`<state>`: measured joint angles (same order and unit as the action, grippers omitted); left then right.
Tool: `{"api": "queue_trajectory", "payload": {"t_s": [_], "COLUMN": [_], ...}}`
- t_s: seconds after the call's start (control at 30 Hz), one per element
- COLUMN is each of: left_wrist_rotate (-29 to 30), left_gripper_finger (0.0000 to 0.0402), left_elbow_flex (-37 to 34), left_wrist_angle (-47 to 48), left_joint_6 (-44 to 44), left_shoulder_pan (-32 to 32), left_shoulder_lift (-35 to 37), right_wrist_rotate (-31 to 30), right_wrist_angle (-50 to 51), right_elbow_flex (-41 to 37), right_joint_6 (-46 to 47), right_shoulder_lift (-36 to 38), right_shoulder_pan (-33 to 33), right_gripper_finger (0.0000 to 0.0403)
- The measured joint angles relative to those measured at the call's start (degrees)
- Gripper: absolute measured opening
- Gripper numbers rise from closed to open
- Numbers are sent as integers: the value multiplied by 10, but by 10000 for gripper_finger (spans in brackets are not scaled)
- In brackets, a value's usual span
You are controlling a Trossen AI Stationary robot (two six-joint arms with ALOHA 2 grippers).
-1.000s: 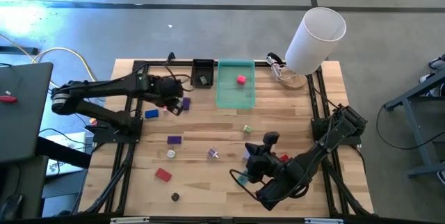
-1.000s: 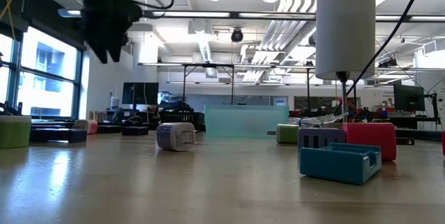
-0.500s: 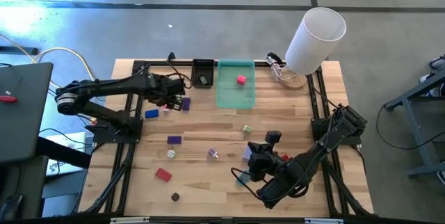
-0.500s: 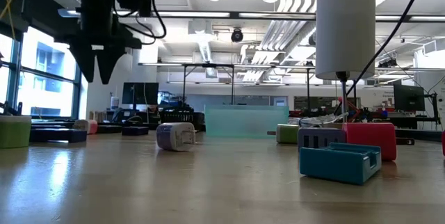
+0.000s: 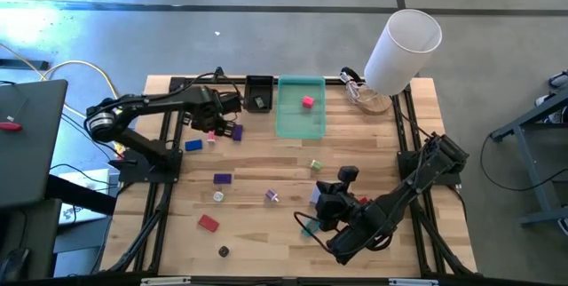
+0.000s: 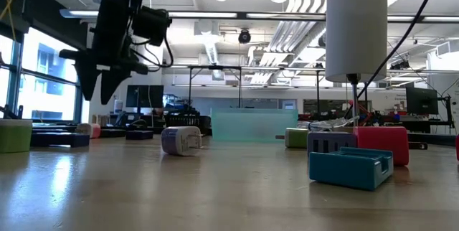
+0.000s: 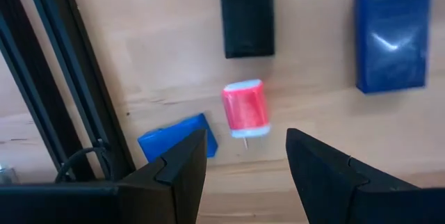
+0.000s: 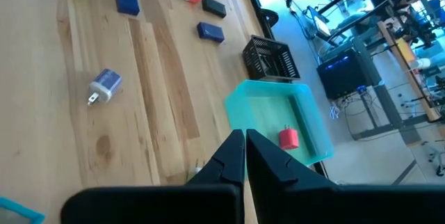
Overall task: Pick & Place Office items
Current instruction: Put the pink white charger adapter into the green bin
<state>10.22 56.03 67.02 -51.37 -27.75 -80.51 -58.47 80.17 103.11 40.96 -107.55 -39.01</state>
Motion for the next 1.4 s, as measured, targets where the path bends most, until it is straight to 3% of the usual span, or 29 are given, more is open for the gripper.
{"api": "queue_trajectory", "payload": {"t_s": [0.27,0.5,1.4], "left_wrist_rotate": [-16,-68,-55], "left_gripper_finger": [187,186,186], "left_elbow_flex": [-28,-80,-94], "left_wrist_angle": [-8,-103,-121], "left_joint_6": [8,67,37], "left_shoulder_pan": [-28,-30,-54], "left_shoulder_lift": [0,0,0], "right_wrist_rotate": [17,15,16], "right_wrist_angle": [0,0,0], "right_elbow_flex": [0,0,0], "right_joint_6": [0,-1,-1], "right_shoulder_lift": [0,0,0], "right_shoulder_pan": [0,0,1], "right_gripper_finger": [3,3,2]}}
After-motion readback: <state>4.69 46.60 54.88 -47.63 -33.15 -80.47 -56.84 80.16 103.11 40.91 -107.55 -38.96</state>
